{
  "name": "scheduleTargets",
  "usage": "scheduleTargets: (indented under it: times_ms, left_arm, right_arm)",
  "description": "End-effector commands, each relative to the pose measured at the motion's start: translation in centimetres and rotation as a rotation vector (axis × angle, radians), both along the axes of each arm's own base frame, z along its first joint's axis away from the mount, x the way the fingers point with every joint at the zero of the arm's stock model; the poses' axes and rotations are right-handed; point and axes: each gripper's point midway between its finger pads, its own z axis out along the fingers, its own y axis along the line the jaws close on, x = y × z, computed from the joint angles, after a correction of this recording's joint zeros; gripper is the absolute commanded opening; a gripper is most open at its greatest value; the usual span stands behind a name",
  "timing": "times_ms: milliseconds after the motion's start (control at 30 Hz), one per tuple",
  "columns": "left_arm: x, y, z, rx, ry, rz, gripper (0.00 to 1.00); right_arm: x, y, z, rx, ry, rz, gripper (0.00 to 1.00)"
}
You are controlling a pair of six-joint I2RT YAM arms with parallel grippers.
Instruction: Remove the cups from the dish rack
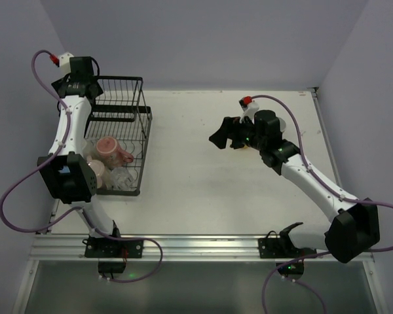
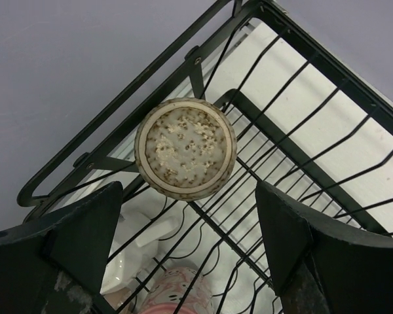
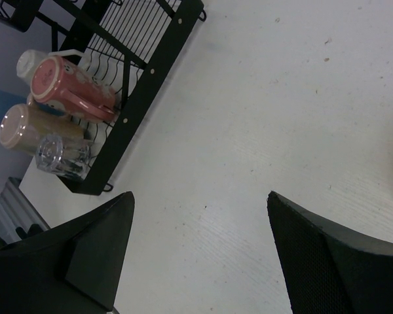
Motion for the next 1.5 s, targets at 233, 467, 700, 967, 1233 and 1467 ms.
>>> scheduleTargets:
  times_ms: [233,467,700,967,1233,1467]
  left_arm:
    - [0.6,2.2,-0.5,0.055,-0.022,0.118,0.85]
    - [1.0,2.5,-1.2,0.066,-0.011,0.128,0.87]
    - [1.5,2.4,-1.8,0.066,-0.043,0.117,0.8]
    - [1.5,2.3,-2.8,0.063,-0.047,0.11,0.41]
    - [0.9,1.0,2.5,0.049,-0.198,0.027,0.15]
    - [0.9,-1.1,5.0,-0.021,-0.297,-0.07,0.06]
  right_arm:
    - [0.2,0.7,-0.1,0.021,-0.001,0.025,0.84]
    - [0.2,0.8,-0.4,0.015,0.006,0.027,0.84]
    - [0.1,0.8,-0.4,0.016,0.005,0.031,0.84]
    - [0.0,0.6,-0.1,0.015,-0.006,0.03,0.83]
    - [-0.3,1.1,0.4,0.046,-0.006,0.05,0.83]
    - [-0.8,1.8,0.8,0.058,-0.012,0.069,0.82]
